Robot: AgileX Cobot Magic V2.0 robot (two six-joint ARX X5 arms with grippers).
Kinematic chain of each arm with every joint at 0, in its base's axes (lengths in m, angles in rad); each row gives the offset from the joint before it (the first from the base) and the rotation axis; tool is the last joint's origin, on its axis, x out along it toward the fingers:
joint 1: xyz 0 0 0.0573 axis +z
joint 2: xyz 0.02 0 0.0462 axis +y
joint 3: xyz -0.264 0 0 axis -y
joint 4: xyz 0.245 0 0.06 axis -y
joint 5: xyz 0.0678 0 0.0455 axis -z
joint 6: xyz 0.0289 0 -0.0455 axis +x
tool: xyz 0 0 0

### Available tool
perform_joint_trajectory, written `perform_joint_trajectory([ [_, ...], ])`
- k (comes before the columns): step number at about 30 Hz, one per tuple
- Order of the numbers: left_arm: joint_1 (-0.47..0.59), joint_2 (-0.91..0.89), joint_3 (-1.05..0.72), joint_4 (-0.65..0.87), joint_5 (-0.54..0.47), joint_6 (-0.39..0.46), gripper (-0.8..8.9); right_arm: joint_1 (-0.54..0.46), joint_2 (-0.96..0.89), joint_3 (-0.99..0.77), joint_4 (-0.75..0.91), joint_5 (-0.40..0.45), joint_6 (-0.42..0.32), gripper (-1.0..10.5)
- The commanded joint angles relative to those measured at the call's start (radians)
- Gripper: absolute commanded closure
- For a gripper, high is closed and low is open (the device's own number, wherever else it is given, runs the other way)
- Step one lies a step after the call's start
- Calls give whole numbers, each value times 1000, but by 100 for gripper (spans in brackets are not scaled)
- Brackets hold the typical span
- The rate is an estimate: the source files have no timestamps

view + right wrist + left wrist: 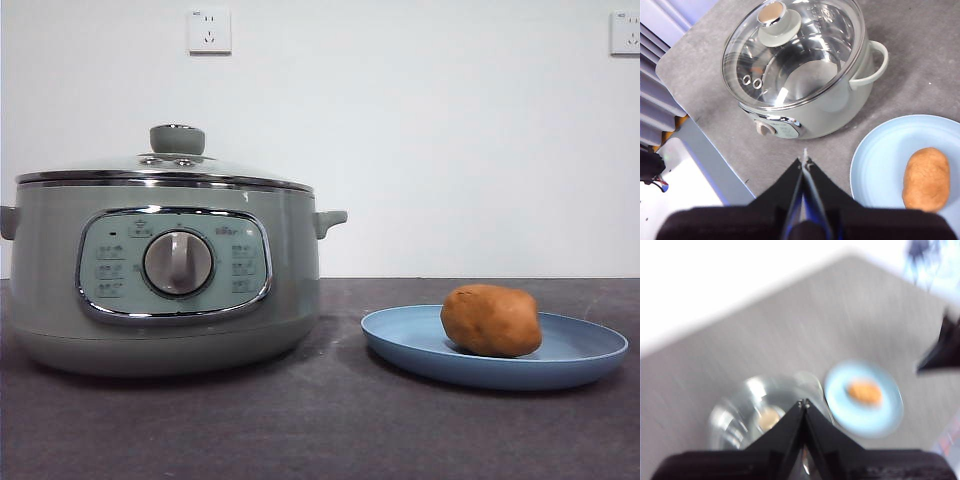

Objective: Take the potato out from the steamer,put the potato on the plate,close the lid

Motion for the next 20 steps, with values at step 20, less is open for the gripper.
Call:
perform_joint_trajectory([
  [20, 285, -1047, -1793, 1310, 6, -410, 816, 0, 0, 0, 5, -1, -8, 949],
])
